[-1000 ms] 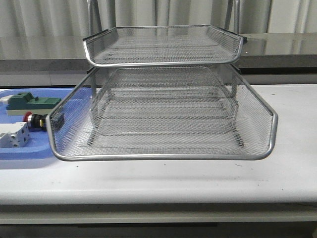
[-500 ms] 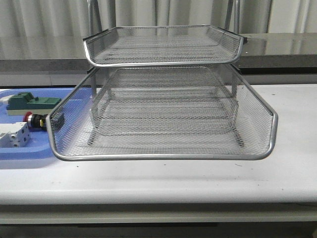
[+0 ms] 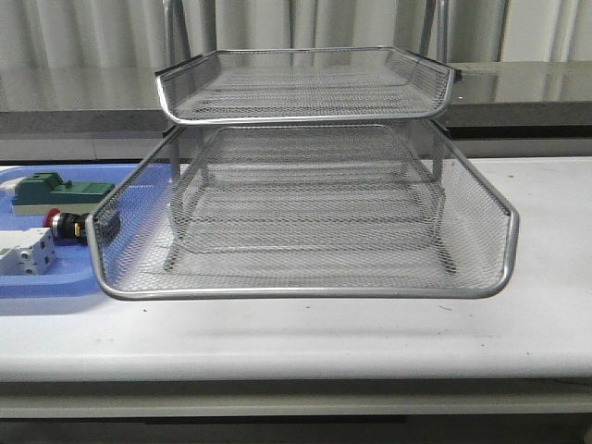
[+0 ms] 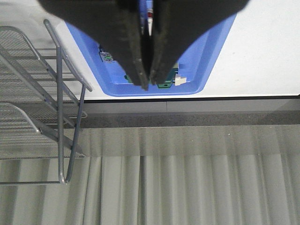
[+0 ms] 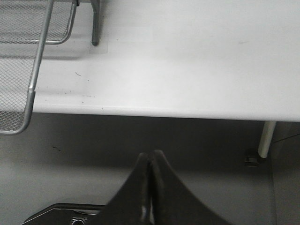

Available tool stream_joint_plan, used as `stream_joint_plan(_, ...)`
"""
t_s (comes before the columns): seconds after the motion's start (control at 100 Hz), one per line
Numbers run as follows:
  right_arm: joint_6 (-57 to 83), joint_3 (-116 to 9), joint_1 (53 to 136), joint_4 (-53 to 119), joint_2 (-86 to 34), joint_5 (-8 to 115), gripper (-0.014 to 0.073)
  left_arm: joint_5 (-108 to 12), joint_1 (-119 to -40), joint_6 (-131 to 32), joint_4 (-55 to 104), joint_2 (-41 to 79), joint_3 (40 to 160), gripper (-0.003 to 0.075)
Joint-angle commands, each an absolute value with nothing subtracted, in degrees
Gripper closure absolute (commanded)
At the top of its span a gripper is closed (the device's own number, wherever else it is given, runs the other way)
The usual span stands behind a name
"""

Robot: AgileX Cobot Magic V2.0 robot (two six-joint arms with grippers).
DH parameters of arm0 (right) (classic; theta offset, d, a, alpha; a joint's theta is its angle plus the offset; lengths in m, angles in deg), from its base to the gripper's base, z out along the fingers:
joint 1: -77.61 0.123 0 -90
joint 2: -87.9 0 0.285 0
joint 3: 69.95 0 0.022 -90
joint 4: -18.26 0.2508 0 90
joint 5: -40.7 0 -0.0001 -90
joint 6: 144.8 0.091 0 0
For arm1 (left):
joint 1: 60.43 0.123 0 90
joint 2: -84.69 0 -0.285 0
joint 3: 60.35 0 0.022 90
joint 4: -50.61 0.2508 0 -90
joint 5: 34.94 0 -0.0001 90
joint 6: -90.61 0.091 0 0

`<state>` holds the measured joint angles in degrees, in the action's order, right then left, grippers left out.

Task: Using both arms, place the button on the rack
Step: 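Release the tray and withdraw the right gripper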

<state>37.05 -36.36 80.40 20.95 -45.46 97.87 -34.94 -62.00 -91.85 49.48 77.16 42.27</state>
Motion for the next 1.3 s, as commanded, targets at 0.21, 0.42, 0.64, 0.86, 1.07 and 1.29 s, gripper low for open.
stream_joint_plan(0.21,37.06,-38.27,80.4,20.46,-45.55,95.13,0.0662,-30.46,-61.88,-92.32,49.17,79.03,40.26,0.0741)
stream_joint_plan(0.42,37.06,-38.27,80.4,20.46,-45.55,95.13,0.0662,-30.46,-61.88,-92.32,49.17,79.03,40.26,0.0741)
stream_joint_plan(0.64,37.06,-38.27,80.4,20.46,-45.55,95.13,0.0662,-30.46,-61.88,-92.32,49.17,79.03,40.26,0.0741)
stream_joint_plan(0.86,37.06,-38.27,80.4,20.46,-45.55,95.13,0.0662,-30.46,-61.88,-92.32,49.17,79.03,40.26,0.0741)
stream_joint_plan(1.07,37.06,-38.27,80.4,20.46,-45.55,95.13,0.0662,-30.33,-61.88,-92.32,49.17,79.03,40.26,0.0741)
stream_joint_plan(1.29,37.06,-38.27,80.4,20.46,-45.55,95.13,0.0662,-27.67,-61.88,-92.32,49.17,78.92,41.53,0.0741)
